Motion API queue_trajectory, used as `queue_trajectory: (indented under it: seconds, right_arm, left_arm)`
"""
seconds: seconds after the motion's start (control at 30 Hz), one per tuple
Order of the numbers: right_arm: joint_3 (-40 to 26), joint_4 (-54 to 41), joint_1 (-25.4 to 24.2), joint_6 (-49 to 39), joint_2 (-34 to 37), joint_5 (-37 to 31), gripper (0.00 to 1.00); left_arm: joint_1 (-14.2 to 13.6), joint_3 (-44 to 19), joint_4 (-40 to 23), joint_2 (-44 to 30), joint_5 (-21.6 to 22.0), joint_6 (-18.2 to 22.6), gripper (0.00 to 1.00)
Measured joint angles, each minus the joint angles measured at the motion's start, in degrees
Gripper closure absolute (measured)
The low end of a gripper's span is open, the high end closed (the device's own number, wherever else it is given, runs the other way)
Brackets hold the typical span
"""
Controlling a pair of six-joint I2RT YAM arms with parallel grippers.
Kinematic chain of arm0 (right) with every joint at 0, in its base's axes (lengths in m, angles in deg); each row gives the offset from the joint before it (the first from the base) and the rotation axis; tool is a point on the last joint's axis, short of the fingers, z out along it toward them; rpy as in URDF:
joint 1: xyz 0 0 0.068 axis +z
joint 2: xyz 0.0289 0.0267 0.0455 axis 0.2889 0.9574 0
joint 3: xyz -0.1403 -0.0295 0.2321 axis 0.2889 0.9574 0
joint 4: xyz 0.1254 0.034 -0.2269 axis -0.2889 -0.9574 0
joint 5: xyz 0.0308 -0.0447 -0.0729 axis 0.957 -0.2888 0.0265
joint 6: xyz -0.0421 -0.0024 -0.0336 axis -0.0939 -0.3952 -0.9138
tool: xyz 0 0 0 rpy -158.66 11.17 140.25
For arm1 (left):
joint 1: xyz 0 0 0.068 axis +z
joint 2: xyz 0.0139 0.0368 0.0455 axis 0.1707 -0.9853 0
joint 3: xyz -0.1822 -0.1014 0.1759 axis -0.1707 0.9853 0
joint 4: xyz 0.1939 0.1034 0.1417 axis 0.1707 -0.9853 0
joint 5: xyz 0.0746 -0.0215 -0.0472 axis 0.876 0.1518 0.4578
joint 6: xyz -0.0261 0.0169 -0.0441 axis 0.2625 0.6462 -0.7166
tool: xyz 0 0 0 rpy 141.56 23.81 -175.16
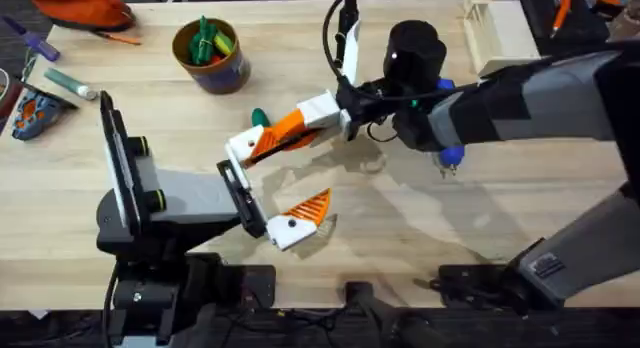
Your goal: Pick up the gripper from the table and insert it into the empty holder that is missing its gripper. Then pick up a screw, insert it into the mounting hole, and use the screwdriver to tighten it. Finally, clean up the table by picking up the vegetable and placing it into the bucket.
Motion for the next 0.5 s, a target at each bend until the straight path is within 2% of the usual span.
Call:
queue_trajectory:
  seconds: [0.37,0.4,0.5]
  right_arm:
    - [0.0,0.0,0.0,0.0,0.0,0.0,0.993]
    - [0.0,0.0,0.0,0.1,0.0,0.0,0.967]
    - [0.0,-0.1,0.0,0.2,0.0,-0.7,0.549]
  left_arm:
    - [0.0,0.0,0.0,0.0,0.0,0.0,0.015]
    - [0.0,0.0,0.0,0.0,0.0,0.0,0.016]
    - [0.0,0.0,0.0,0.0,-0.3,0.0,0.015]
